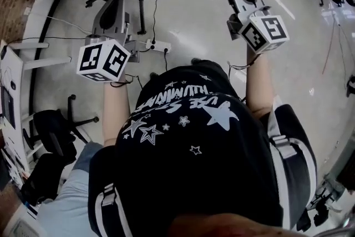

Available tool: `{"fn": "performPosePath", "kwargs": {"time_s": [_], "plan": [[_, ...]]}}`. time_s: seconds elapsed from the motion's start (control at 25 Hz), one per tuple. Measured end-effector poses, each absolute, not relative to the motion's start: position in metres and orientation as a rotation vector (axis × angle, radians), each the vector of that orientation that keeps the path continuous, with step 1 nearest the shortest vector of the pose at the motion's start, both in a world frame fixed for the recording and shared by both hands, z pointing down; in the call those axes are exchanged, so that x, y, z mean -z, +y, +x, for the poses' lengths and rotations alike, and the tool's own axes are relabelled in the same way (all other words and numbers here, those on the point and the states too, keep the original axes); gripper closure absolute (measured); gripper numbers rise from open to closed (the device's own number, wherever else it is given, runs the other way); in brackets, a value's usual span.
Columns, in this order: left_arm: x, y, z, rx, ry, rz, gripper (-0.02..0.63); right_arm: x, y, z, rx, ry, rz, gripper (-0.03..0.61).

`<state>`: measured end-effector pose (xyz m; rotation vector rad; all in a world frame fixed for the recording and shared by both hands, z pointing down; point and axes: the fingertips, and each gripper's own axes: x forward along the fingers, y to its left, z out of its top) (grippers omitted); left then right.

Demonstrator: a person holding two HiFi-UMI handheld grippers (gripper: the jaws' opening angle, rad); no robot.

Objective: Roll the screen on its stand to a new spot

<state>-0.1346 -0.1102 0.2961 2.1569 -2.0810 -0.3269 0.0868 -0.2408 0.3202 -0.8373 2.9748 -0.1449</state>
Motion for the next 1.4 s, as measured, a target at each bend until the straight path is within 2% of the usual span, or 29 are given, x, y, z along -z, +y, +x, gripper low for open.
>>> {"fn": "performPosePath", "kwargs": {"time_s": [0.28, 0.48, 0.76, 1.4], "plan": [[-0.303, -0.131, -0.089, 0.319, -2.208, 2.03, 0.603, -0.328, -0.283, 0.117, 0.182, 3.016, -0.655, 0.549], [-0.299, -0.148, -0.069, 0.33, -2.323, 1.905, 0.603, -0.329, -0.319, 0.11, 0.193, 3.074, -0.459, 0.561], [-0.304, -0.111, -0.055, 0.342, -2.462, 1.75, 0.603, -0.338, -0.294, 0.091, 0.189, 3.102, -0.204, 0.566], [-0.316, -0.084, -0.025, 0.359, -2.529, 1.651, 0.603, -0.367, -0.261, 0.088, 0.179, 3.181, -0.028, 0.572]]}}
